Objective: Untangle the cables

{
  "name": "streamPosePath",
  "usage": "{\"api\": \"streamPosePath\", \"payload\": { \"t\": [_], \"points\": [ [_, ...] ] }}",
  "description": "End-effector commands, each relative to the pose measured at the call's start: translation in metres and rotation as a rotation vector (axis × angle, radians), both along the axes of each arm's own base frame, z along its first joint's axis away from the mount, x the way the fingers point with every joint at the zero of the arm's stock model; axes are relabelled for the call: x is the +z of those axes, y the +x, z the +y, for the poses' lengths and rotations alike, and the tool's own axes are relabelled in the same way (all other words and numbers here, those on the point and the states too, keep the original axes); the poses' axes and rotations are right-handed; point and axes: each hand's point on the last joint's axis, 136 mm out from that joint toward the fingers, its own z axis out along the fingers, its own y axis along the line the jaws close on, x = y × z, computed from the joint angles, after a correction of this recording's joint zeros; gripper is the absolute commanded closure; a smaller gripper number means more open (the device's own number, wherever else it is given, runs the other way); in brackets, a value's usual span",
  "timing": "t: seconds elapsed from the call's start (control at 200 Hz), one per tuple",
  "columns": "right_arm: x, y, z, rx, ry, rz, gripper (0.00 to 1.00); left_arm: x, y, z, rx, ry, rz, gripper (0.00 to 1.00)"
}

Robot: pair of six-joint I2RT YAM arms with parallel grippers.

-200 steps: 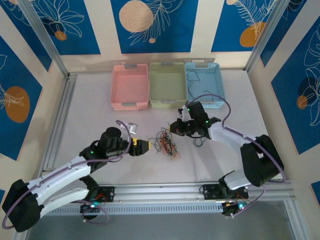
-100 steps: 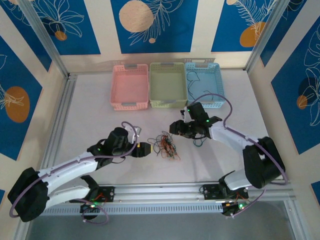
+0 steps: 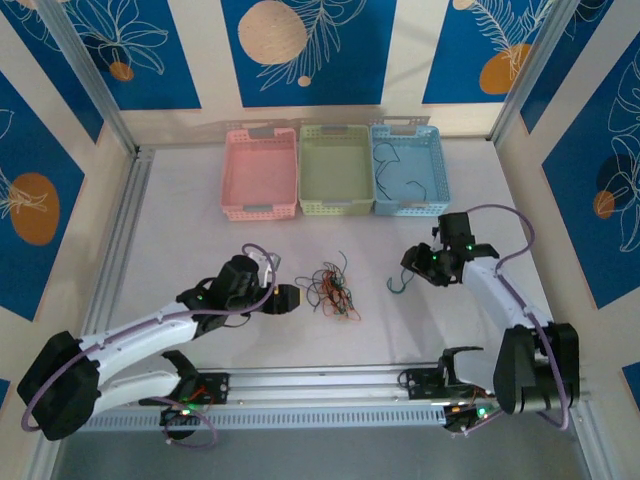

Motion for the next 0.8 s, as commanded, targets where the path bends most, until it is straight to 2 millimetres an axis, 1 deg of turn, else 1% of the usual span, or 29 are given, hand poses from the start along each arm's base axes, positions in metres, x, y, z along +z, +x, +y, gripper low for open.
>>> {"api": "streamPosePath", "payload": {
  "t": [0.0, 0.075, 0.275, 0.365, 0.495, 0.535, 0.605, 0.685, 0.725, 0.775, 0.795],
  "points": [
    [-0.016, -0.001, -0.004, -0.01, 0.007, 0.061, 0.57, 0.008, 0.002, -0.005, -0.015, 0.003, -0.019, 0.32],
    [-0.024, 0.0, 0.001, -0.003, 0.053, 0.084, 0.62, 0.008, 0.002, -0.004, -0.012, 0.006, -0.022, 0.32],
    [-0.042, 0.001, 0.006, -0.013, 0.106, 0.123, 0.68, 0.015, 0.003, 0.001, 0.003, 0.011, -0.045, 0.32],
    [-0.044, 0.002, 0.009, 0.0, 0.118, 0.133, 0.76, 0.015, 0.002, 0.0, -0.006, 0.014, -0.042, 0.33],
    [-0.037, 0.006, 0.016, 0.038, 0.147, 0.103, 0.94, 0.02, 0.003, -0.001, -0.007, 0.003, -0.047, 0.33],
    [-0.03, 0.008, 0.022, 0.072, 0.173, 0.073, 0.99, 0.023, 0.003, -0.002, -0.007, -0.003, -0.051, 0.33],
    [-0.017, 0.009, 0.029, 0.104, 0.187, 0.02, 1.0, 0.03, 0.003, -0.004, -0.016, -0.02, -0.056, 0.33],
    [0.01, 0.012, 0.047, 0.172, 0.248, -0.086, 1.0, 0.043, 0.003, -0.01, -0.035, -0.05, -0.069, 0.33],
    [0.027, 0.013, 0.059, 0.217, 0.271, -0.145, 1.0, 0.051, 0.003, -0.013, -0.049, -0.069, -0.079, 0.33],
    [0.044, 0.013, 0.069, 0.265, 0.265, -0.202, 1.0, 0.062, 0.003, -0.018, -0.069, -0.095, -0.094, 0.33],
    [0.048, 0.013, 0.069, 0.27, 0.248, -0.215, 1.0, 0.066, 0.003, -0.02, -0.074, -0.1, -0.1, 0.33]
  ]
}}
